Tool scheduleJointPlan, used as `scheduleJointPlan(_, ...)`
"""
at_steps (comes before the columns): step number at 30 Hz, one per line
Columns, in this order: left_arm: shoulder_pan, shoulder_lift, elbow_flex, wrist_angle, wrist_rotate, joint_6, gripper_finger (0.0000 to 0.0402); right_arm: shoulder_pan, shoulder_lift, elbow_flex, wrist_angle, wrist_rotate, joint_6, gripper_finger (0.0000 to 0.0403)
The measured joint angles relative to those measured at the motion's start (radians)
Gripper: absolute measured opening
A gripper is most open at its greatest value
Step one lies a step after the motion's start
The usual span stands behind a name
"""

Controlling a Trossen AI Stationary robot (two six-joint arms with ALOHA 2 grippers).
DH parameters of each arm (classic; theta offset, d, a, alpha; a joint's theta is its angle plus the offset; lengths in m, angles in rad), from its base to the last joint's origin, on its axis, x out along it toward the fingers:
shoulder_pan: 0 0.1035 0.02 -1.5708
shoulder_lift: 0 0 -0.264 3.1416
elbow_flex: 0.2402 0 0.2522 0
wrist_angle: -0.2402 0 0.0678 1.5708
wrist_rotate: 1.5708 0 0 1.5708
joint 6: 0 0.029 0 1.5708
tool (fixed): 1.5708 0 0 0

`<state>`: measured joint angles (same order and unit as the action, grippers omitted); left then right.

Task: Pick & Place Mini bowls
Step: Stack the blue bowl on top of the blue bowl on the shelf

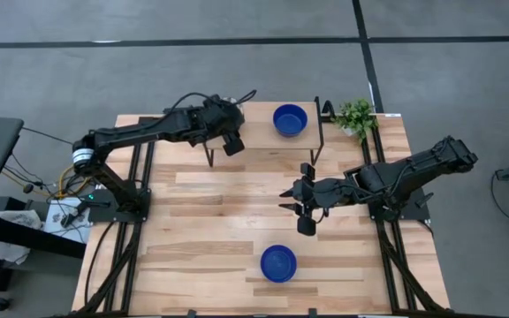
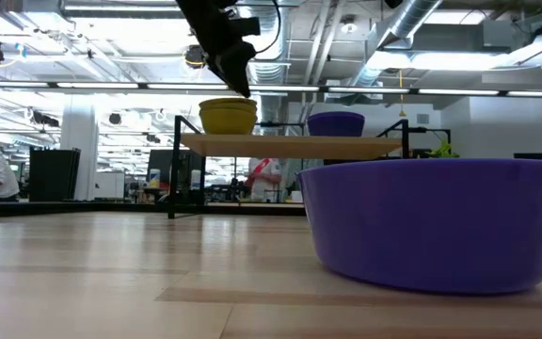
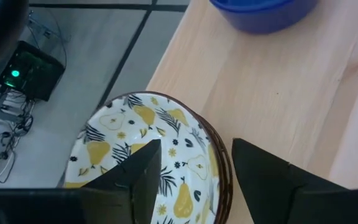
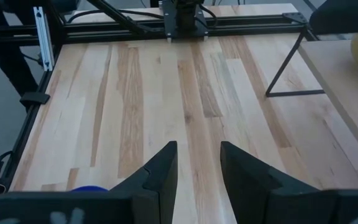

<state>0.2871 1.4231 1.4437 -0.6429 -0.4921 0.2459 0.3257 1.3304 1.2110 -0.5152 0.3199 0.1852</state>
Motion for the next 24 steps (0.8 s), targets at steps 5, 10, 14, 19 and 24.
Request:
scheduleJointPlan(5, 0.0, -0.036, 0.0, 0.001, 0.014, -0.002, 0.0196, -0.015, 0.0, 0.0, 0.0, 0.0, 0.0, 0.0113)
scheduleJointPlan(10, 0.0, -0.088, 0.0, 0.0, 0.062, -0.043, 0.0196, -0.032, 0.0, 0.0, 0.0, 0.0, 0.0, 0.0113)
scheduleJointPlan(14, 0.0, -0.135, 0.0, -0.015, 0.16, -0.107, 0.0196, -0.04, 0.0, 0.0, 0.0, -0.004, 0.0, 0.0113)
scheduleJointPlan(19, -0.012, -0.202, 0.0, -0.062, 0.369, -0.241, 0.0195, -0.03, 0.0, 0.0, 0.007, -0.036, -0.006, 0.0113)
scheduleJointPlan(24, -0.1, -0.276, -0.029, -0.094, 0.427, -0.335, 0.0187, -0.026, 0.0, 0.0, 0.068, -0.063, -0.004, 0.0113)
